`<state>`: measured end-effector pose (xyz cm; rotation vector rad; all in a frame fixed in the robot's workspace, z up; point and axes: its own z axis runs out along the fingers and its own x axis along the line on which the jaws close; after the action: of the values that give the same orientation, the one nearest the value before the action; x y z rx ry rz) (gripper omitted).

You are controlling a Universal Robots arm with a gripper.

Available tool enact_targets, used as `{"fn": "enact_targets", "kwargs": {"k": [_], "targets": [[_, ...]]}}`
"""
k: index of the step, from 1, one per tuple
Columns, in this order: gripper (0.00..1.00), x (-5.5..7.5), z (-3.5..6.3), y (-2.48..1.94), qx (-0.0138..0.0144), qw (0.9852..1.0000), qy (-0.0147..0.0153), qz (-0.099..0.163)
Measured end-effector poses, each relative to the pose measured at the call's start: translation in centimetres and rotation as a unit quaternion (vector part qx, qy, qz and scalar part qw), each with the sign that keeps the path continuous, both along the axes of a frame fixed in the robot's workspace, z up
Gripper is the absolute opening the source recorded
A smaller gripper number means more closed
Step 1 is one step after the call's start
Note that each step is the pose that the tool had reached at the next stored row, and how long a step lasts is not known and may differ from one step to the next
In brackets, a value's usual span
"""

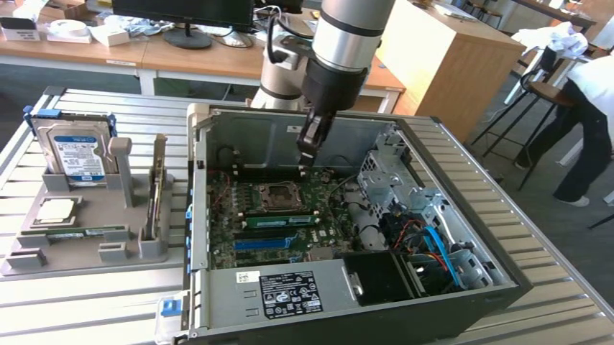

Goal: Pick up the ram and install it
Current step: 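Press down the ram until it locks into place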

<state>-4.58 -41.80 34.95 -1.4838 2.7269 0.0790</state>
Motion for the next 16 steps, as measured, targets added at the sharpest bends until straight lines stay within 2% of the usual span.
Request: {"fn": "enact_targets", "kwargs": {"k": [4,7,11,16], "targets": [[0.1,0.0,-0.04,0.0,0.0,0.9995,0.0,-0.032],[0.1,-0.01,-0.06,0.0,0.0,0.9984,0.0,-0.057],[0.1,-0.01,-0.1,0.0,0.0001,0.9961,-0.0001,-0.089],[0.1,-0.04,-0.13,0.0,0.0,0.9921,0.0,-0.125]]}}
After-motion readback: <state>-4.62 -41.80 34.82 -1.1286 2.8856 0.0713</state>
